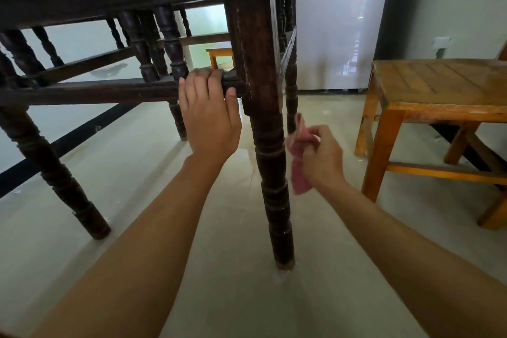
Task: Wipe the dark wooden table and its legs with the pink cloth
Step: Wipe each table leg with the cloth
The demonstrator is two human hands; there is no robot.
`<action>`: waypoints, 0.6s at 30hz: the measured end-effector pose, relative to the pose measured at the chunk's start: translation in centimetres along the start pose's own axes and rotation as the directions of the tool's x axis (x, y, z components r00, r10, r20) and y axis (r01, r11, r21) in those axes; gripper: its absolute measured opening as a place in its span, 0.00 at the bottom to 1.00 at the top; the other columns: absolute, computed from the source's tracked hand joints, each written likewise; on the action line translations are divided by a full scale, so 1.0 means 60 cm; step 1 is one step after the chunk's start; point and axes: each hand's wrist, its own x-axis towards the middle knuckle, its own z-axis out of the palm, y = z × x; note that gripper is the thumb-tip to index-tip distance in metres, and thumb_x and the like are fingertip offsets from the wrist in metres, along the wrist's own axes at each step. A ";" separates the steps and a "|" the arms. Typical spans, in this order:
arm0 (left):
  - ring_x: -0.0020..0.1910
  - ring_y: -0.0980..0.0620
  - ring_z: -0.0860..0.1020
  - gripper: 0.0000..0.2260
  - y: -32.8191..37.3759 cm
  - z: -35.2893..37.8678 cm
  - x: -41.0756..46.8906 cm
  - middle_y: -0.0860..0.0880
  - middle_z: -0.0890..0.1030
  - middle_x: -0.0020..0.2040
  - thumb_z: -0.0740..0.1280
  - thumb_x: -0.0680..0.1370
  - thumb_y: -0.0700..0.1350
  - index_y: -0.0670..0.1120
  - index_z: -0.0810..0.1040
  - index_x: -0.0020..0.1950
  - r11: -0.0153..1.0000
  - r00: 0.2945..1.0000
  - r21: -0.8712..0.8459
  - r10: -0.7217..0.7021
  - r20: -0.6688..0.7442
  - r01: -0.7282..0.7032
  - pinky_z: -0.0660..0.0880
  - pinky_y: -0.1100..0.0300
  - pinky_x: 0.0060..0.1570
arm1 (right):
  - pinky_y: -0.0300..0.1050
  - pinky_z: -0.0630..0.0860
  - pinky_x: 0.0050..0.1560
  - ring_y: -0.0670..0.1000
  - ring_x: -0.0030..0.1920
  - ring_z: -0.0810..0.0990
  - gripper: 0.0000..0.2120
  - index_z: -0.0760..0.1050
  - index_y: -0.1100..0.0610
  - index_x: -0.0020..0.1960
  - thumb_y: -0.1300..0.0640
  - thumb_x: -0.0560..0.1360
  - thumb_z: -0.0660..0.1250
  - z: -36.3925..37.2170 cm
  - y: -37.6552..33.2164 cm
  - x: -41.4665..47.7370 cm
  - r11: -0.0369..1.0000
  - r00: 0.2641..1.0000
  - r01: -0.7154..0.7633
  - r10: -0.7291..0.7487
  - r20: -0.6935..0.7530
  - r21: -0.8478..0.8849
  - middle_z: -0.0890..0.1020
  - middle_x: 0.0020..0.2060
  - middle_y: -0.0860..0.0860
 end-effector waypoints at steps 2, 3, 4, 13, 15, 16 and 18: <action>0.67 0.42 0.69 0.21 0.000 0.003 -0.002 0.42 0.76 0.63 0.50 0.82 0.51 0.41 0.73 0.65 1.000 1.000 0.005 0.003 -0.014 -0.003 0.55 0.46 0.74 | 0.34 0.74 0.43 0.43 0.43 0.77 0.07 0.73 0.53 0.55 0.62 0.81 0.61 0.040 0.003 -0.059 0.995 0.995 0.091 -0.089 -0.049 0.048 0.77 0.45 0.44; 0.67 0.42 0.69 0.21 -0.001 0.004 -0.003 0.42 0.76 0.63 0.50 0.82 0.51 0.41 0.73 0.65 1.000 1.000 0.008 0.006 -0.016 -0.006 0.55 0.46 0.74 | 0.33 0.74 0.42 0.43 0.42 0.77 0.09 0.75 0.54 0.58 0.63 0.80 0.61 0.056 0.018 -0.094 0.989 0.985 0.145 -0.145 -0.096 -0.005 0.78 0.44 0.45; 0.67 0.42 0.69 0.21 0.000 0.004 -0.004 0.42 0.76 0.63 0.50 0.82 0.51 0.41 0.73 0.65 1.000 1.000 0.011 0.004 -0.014 -0.004 0.55 0.46 0.74 | 0.34 0.76 0.42 0.43 0.40 0.77 0.10 0.76 0.55 0.59 0.64 0.80 0.62 0.065 0.038 -0.126 0.982 0.975 0.179 -0.186 -0.125 -0.064 0.79 0.43 0.46; 0.68 0.43 0.69 0.21 0.002 0.011 -0.003 0.43 0.76 0.63 0.50 0.82 0.51 0.41 0.74 0.65 1.000 0.999 -0.001 -0.028 -0.037 0.028 0.54 0.47 0.75 | 0.43 0.77 0.59 0.51 0.53 0.82 0.13 0.83 0.57 0.54 0.64 0.70 0.76 0.056 0.069 -0.187 0.736 0.775 0.628 -0.562 0.290 -0.253 0.83 0.54 0.54; 0.68 0.42 0.69 0.21 0.007 0.008 -0.003 0.43 0.76 0.63 0.50 0.82 0.51 0.41 0.74 0.65 1.000 0.999 -0.011 -0.030 -0.027 0.030 0.54 0.47 0.75 | 0.37 0.77 0.55 0.46 0.50 0.77 0.09 0.83 0.54 0.51 0.63 0.72 0.73 0.036 0.064 -0.153 0.805 0.831 0.548 -0.493 0.257 -0.227 0.79 0.51 0.51; 0.68 0.42 0.69 0.21 0.007 0.007 -0.003 0.43 0.76 0.63 0.50 0.82 0.51 0.41 0.73 0.65 1.000 1.000 -0.014 -0.020 -0.017 0.020 0.54 0.47 0.75 | 0.34 0.75 0.51 0.44 0.46 0.75 0.09 0.82 0.51 0.48 0.64 0.74 0.70 0.019 0.067 -0.124 0.885 0.904 0.414 -0.370 0.215 -0.214 0.77 0.48 0.49; 0.67 0.43 0.69 0.21 0.003 0.002 -0.001 0.43 0.76 0.63 0.50 0.82 0.52 0.42 0.73 0.65 1.000 1.000 -0.014 0.006 0.007 -0.006 0.55 0.46 0.74 | 0.35 0.74 0.46 0.43 0.44 0.73 0.08 0.81 0.53 0.50 0.63 0.76 0.66 -0.014 0.093 -0.053 0.965 0.993 0.096 -0.075 0.096 -0.245 0.77 0.50 0.49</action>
